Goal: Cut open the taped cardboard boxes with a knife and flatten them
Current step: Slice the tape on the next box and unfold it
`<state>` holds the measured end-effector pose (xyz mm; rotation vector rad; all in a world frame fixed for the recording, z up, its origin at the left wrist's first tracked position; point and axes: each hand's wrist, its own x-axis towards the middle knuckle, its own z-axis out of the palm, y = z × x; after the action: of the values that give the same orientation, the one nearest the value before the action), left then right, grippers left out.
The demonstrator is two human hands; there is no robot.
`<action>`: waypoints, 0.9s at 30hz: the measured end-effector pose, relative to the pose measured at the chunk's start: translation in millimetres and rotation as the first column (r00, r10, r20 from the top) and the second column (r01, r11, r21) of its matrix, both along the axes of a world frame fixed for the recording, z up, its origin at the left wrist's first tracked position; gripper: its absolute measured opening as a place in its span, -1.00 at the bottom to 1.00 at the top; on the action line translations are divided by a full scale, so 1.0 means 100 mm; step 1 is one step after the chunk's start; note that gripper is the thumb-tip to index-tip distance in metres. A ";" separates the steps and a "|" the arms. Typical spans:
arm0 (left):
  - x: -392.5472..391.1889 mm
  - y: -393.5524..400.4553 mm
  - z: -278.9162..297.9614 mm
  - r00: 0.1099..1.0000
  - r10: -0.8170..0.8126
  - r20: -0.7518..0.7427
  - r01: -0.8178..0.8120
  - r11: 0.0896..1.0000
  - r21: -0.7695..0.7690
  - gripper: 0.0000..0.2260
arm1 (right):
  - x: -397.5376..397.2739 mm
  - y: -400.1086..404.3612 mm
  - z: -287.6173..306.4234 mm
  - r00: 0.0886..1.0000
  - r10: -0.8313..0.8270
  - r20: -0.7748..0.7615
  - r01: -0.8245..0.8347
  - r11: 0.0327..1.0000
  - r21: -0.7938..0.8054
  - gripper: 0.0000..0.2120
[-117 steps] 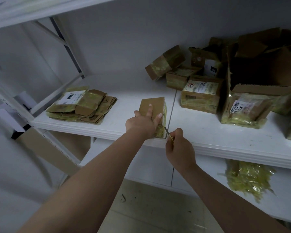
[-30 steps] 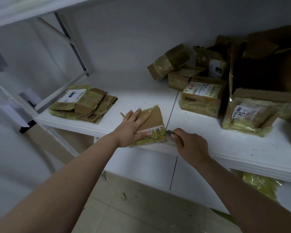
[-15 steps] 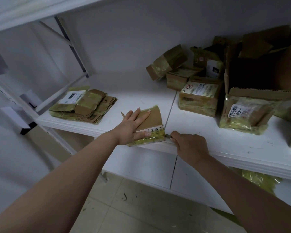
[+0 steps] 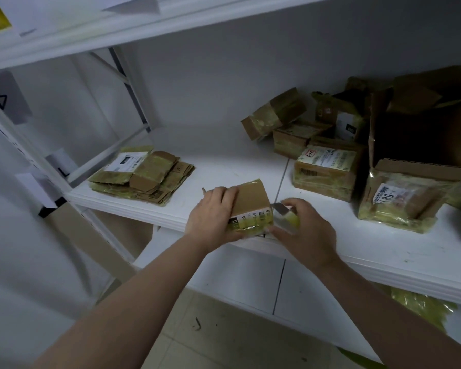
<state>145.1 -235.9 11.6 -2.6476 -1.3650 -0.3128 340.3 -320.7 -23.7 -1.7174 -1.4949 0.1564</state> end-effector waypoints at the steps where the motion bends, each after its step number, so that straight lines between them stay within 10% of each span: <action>1: -0.01 0.00 0.01 0.998 -0.006 0.066 0.009 0.999 -0.037 -0.18 | -0.04 0.04 0.04 0.996 0.037 0.084 -0.041 0.998 0.055 -0.45; 7: -0.19 0.00 0.07 0.984 -0.140 0.111 0.154 0.980 -0.126 -0.46 | -0.13 0.24 -0.01 0.880 0.093 0.466 -0.160 0.981 0.105 -0.54; 18: -0.06 0.05 0.05 0.980 -0.128 -0.151 0.127 0.992 -0.016 -0.68 | -0.15 0.30 0.00 0.832 0.020 0.555 -0.108 0.986 0.126 -0.59; 27: -0.16 0.32 0.24 0.978 -0.204 -0.033 0.197 0.969 -0.151 -0.66 | -0.21 0.36 0.17 0.844 0.039 0.535 -0.063 0.998 0.026 -0.51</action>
<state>129.0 -203.7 35.2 -2.9017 -1.1486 -0.1746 319.0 -284.3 -6.9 -1.7700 -1.9273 -0.3598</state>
